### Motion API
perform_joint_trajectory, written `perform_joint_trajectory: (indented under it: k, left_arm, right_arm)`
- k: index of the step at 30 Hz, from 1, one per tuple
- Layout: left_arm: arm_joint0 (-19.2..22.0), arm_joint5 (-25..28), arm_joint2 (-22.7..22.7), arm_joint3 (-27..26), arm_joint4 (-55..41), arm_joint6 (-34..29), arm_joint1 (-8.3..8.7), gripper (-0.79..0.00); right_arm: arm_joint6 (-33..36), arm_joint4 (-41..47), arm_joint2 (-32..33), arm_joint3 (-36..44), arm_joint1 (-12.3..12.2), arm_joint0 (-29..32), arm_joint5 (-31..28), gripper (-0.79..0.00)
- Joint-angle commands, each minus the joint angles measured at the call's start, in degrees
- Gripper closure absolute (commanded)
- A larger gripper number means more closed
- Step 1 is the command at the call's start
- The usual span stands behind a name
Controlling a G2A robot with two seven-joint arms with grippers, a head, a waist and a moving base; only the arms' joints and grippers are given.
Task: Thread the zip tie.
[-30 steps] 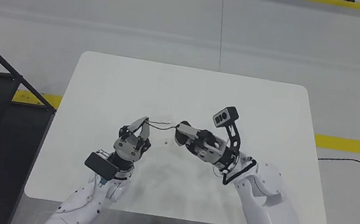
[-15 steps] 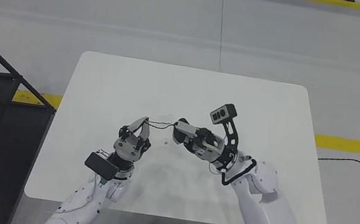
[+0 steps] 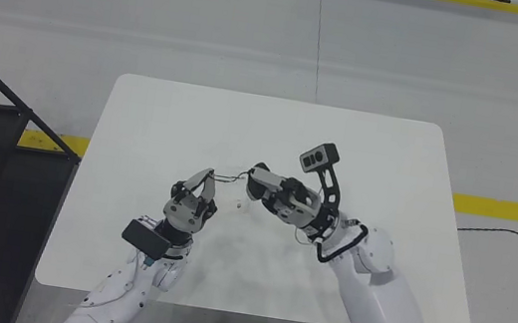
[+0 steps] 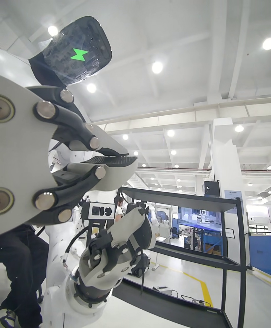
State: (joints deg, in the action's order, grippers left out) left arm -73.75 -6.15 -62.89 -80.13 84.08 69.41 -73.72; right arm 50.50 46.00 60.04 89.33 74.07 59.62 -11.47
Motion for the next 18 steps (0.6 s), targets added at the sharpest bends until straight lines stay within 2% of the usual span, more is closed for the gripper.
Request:
perform_joint_trajectory:
  k: [1, 12, 18]
  left_arm:
    - [0.00, 0.00, 0.00, 0.00, 0.00, 0.00, 0.00, 0.000]
    - [0.00, 0.00, 0.00, 0.00, 0.00, 0.00, 0.00, 0.000]
    - [0.00, 0.00, 0.00, 0.00, 0.00, 0.00, 0.00, 0.000]
  right_arm:
    - [0.01, 0.24, -0.01, -0.30, 0.12, -0.28, -0.14, 0.000]
    - [-0.76, -0.37, -0.83, -2.11, 0.73, -1.64, 0.64, 0.000]
    - [-0.56, -0.24, -1.08, -2.02, 1.08, -1.69, -1.09, 0.000]
